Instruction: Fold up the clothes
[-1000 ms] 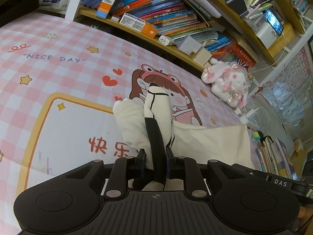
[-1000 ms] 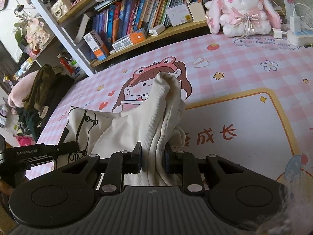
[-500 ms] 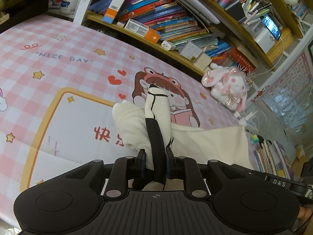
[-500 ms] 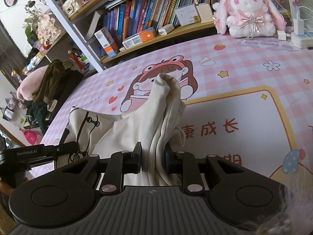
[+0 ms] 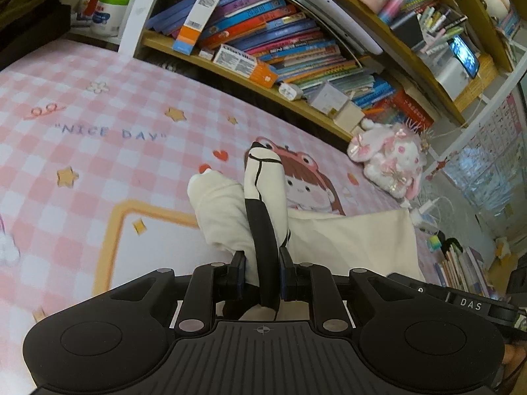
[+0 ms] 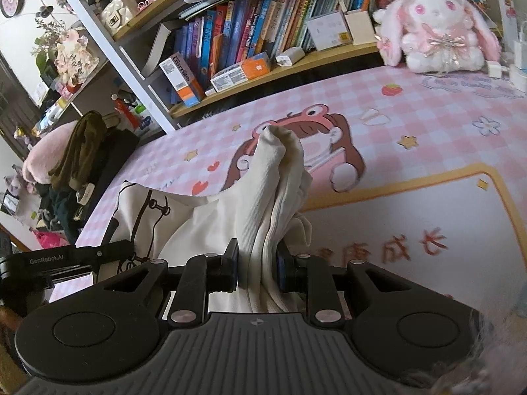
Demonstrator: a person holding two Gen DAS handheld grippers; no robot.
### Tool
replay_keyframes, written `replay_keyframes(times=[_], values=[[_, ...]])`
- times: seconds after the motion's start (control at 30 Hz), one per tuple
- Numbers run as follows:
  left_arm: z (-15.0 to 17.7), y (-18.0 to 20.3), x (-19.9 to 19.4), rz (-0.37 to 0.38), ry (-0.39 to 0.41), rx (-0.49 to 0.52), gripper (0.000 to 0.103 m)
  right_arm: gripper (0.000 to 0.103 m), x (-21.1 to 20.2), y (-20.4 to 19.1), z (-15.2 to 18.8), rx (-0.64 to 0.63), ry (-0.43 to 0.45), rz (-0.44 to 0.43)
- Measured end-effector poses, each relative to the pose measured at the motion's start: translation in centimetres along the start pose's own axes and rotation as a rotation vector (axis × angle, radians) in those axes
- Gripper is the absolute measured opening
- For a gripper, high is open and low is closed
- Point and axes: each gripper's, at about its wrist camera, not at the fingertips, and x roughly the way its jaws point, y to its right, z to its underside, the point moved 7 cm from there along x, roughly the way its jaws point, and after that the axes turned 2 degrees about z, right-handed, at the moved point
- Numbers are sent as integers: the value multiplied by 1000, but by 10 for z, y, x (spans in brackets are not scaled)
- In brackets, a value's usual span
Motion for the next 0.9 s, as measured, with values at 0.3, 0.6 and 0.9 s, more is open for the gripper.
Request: replay_keyframes(times=[0.3,0.6,0.9], values=[[-40,-30,15,49,-28,18,18,20,30,-25,-21,11,21,42],[-72,-50,30,96,-50,38,18,20,55,-44,-41,19,39,90],[-104,-64,41,133,-43,55,18,20,74,-60,-65,9,66,119]])
